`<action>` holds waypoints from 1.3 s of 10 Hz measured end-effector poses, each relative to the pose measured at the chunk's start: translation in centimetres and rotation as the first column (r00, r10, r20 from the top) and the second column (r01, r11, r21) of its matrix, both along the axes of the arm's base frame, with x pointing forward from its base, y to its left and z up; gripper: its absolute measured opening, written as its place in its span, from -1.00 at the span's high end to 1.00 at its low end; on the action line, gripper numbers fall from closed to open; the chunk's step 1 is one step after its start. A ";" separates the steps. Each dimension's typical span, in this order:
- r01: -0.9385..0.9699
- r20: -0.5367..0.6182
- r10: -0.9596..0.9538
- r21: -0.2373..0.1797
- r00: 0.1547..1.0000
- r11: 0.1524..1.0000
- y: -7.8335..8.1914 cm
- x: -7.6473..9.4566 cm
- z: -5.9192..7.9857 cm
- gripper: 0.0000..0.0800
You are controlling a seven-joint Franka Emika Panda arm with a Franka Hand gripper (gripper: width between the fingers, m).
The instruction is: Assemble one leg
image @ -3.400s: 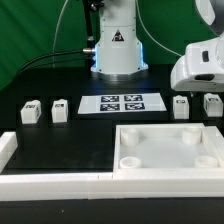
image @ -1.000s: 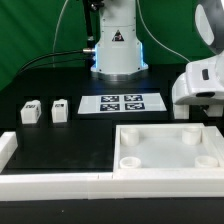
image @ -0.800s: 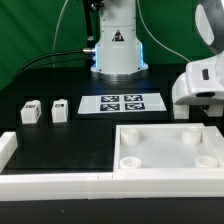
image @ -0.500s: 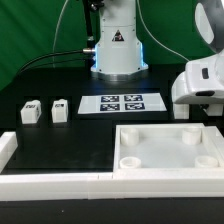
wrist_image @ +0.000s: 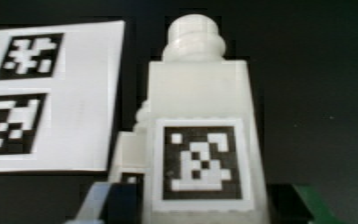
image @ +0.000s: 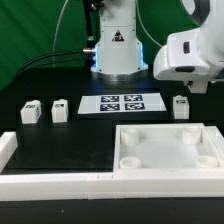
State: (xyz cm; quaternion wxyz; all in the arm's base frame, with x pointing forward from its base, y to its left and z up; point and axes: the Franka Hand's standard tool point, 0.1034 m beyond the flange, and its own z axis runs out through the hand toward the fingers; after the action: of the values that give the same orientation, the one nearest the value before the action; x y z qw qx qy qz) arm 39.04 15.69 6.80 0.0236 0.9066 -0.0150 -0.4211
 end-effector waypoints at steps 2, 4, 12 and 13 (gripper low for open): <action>-0.001 0.048 0.001 0.007 0.999 1.000 0.4 0.1 -0.5 0.26; 0.002 0.159 -0.005 0.020 0.987 1.000 0.8 1.1 -0.9 0.26; -0.086 0.747 -0.020 0.103 0.664 0.991 -1.0 5.7 4.7 0.26; -0.092 0.830 -0.042 0.112 0.557 0.989 -0.6 6.4 5.0 0.26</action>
Offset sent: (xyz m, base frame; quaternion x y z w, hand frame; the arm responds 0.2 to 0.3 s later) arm 0.0000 0.0000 0.0000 0.0000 0.1790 0.0000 0.9838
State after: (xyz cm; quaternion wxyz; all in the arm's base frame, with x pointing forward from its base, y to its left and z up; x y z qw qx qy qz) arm 45.48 15.06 11.84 -0.0448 0.9973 0.0185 0.0555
